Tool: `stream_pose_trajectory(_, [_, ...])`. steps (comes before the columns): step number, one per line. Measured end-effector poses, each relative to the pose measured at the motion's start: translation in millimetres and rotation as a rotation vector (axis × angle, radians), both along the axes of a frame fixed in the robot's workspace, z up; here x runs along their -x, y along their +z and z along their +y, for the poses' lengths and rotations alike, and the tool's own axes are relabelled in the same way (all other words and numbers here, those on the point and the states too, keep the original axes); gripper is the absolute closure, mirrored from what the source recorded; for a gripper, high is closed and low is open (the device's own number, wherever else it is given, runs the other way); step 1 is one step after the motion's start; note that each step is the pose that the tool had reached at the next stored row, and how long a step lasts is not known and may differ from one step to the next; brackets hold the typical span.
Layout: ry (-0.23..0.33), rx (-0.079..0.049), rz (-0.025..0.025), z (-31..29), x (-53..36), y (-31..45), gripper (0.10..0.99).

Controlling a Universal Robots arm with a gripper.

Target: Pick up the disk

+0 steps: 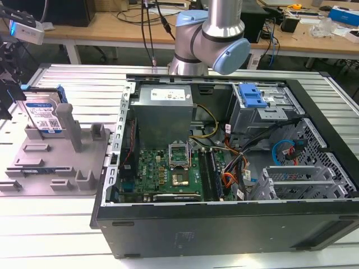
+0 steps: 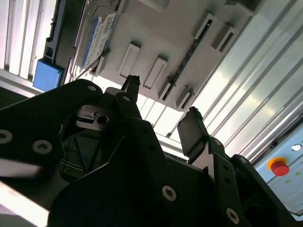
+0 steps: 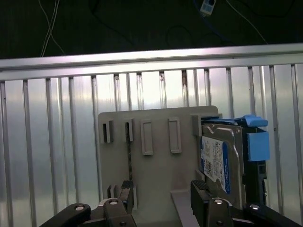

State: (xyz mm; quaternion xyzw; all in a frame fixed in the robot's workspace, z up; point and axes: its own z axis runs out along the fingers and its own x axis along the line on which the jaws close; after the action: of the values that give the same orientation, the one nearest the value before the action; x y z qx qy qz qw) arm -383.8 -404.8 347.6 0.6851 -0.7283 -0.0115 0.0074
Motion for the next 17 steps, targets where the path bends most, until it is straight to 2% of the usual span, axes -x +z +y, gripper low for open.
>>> stream_pose_trajectory(8, [0.004,0.0,0.0,0.0,0.0,0.0,0.486])
stream_pose_trajectory(9, [0.004,0.0,-0.0002,2.0,0.1,-0.1,0.486])
stream_pose_trajectory(15, [0.008,0.0,0.0,36.6,9.9,-0.1,0.486])
stream_pose_trajectory(17, [0.009,0.0,-0.0001,43.2,12.2,-0.2,0.486])
